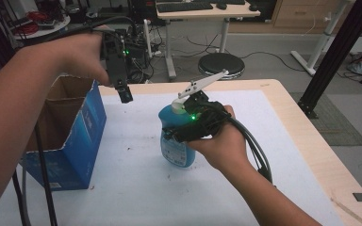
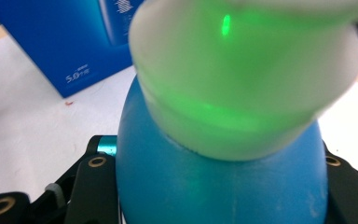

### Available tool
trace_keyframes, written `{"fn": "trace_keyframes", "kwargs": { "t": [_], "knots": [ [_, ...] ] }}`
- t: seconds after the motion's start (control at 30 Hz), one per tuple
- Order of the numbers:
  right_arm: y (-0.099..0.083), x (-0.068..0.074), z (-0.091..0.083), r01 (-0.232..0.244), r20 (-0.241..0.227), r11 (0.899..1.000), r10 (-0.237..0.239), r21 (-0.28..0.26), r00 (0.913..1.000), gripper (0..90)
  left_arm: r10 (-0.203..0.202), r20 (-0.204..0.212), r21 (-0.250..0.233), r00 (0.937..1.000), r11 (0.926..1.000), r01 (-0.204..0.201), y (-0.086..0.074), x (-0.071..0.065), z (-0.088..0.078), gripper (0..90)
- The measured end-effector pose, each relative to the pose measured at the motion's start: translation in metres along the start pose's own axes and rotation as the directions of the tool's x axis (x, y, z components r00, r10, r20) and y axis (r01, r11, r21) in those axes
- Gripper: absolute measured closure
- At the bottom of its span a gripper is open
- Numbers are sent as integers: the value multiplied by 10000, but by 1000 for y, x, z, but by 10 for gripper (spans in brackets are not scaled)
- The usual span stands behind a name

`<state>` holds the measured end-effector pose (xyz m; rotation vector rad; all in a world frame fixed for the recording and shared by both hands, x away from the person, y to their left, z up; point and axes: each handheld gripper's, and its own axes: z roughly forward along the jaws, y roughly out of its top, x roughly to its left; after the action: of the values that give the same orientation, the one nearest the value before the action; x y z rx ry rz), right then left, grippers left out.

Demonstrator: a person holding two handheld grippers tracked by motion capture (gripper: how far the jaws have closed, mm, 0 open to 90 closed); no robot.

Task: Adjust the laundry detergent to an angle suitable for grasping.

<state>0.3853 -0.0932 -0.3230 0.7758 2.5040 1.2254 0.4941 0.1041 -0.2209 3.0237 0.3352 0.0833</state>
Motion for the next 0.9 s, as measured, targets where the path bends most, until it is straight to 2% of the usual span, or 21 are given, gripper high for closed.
{"fn": "trace_keyframes", "kwargs": {
  "t": [0.03,0.17,0.2,0.3,0.33,0.4,0.43,0.47,0.53,0.57,0.6,0.63,0.67,0.8,0.9],
  "knots": [
    [1,0,-1,172,-111,9999,-172,10,9998,446,-2,-11,-48,10000,10000,2,0,0,0,17],
    [3,-1,-6,323,-618,9995,-319,43,9976,446,-11,0,-40,10000,10000,11,1,-1,-1,18],
    [5,-1,-9,456,-1038,9989,-441,121,9936,446,-12,17,-32,10000,10000,12,0,-1,0,18],
    [6,1,-11,653,-1280,9978,-632,120,9898,446,-44,25,-25,10000,10000,44,0,0,0,18],
    [6,3,-12,1020,-1590,9948,-994,79,9823,445,-52,36,-12,10000,10000,52,-1,1,1,18],
    [6,4,-13,1132,-1702,9935,-1105,64,9792,445,-53,41,0,10000,10000,53,-1,1,1,18],
    [6,6,-13,1322,-1904,9912,-1288,53,9732,444,-99,45,-6,9999,10000,99,0,1,1,18],
    [5,8,-13,1584,-2230,9873,-1512,144,9630,444,-84,62,-9,9999,10000,84,0,1,2,18],
    [4,9,-13,1788,-2371,9835,-1673,277,9570,444,-82,70,4,9999,10000,82,-1,1,2,18],
    [4,9,-13,1788,-2371,9835,-1673,277,9570,444,-82,70,4,9999,10000,82,-1,1,2,18],
    [3,11,-12,2209,-2536,9746,-2045,376,9455,444,-89,74,-2,9999,10000,89,-1,2,3,17],
    [3,11,-12,2209,-2536,9746,-2045,376,9455,444,-89,74,-2,9999,10000,89,-1,2,3,18],
    [1,12,-12,2489,-2742,9679,-2299,360,9338,444,-103,80,28,9999,9999,102,-1,2,3,18],
    [-1,14,-11,2726,-3217,9620,-2533,155,9123,444,-106,120,46,9999,9999,106,-1,2,5,18],
    [-1,17,-10,3022,-3579,9532,-2859,-110,8889,444,-90,133,60,9999,9999,89,0,1,6,17]
  ]
}}
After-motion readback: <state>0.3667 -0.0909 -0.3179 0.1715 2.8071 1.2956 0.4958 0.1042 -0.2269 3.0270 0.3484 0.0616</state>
